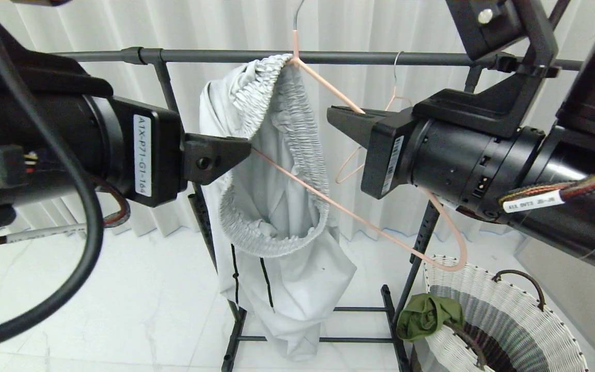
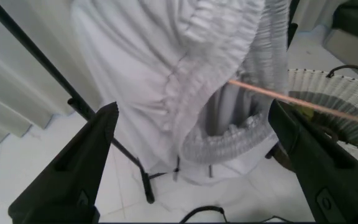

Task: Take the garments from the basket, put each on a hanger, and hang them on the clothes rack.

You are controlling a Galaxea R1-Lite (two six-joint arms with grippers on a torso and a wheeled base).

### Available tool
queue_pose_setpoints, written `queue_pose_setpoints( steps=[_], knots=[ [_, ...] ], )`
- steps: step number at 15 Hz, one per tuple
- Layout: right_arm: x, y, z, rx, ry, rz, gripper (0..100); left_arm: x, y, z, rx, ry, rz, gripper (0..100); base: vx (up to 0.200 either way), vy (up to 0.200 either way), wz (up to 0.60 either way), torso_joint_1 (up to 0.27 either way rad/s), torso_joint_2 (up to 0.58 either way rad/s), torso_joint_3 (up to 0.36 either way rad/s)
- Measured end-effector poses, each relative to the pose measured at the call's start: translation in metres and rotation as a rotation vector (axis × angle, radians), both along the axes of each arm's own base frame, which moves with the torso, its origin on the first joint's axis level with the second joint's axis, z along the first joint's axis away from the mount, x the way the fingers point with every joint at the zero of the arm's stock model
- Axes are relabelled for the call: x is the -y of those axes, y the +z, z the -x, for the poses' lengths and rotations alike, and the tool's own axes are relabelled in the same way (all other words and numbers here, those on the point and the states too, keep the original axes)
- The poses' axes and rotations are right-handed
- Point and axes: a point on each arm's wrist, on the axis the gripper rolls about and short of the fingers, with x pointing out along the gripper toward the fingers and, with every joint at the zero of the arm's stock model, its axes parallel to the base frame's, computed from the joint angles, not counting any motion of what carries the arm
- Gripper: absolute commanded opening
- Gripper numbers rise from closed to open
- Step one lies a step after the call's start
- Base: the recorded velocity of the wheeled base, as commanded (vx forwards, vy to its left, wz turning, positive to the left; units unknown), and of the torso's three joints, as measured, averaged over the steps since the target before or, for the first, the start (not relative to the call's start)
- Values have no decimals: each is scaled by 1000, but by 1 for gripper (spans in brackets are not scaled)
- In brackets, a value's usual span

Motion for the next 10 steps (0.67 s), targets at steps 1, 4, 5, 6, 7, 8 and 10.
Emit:
queue_pose_setpoints(
  steps=[1,4,5,6,7,8,10],
  knots=[
    [4,0,0,4,-4,3,0,-4,0,3,10,-13,-20,100,0,0,0,0,0,0],
    [20,-3,7,5,-5,16,0,-33,4,-2,63,-72,-142,100,0,0,0,0,0,0],
    [26,-4,10,6,6,19,0,-43,7,-5,96,-123,-177,100,0,0,0,0,0,0],
    [31,-5,13,6,22,24,0,-52,11,-8,150,-193,-206,100,0,0,0,0,0,0],
    [36,-6,17,5,41,31,0,-58,13,-12,206,-258,-231,100,0,0,0,0,0,0],
    [40,-8,20,1,66,45,0,-62,14,-15,259,-332,-263,100,0,0,0,0,0,0],
    [48,-11,26,-7,109,67,0,-65,7,-25,340,-441,-329,100,0,0,0,0,0,0]
  ],
)
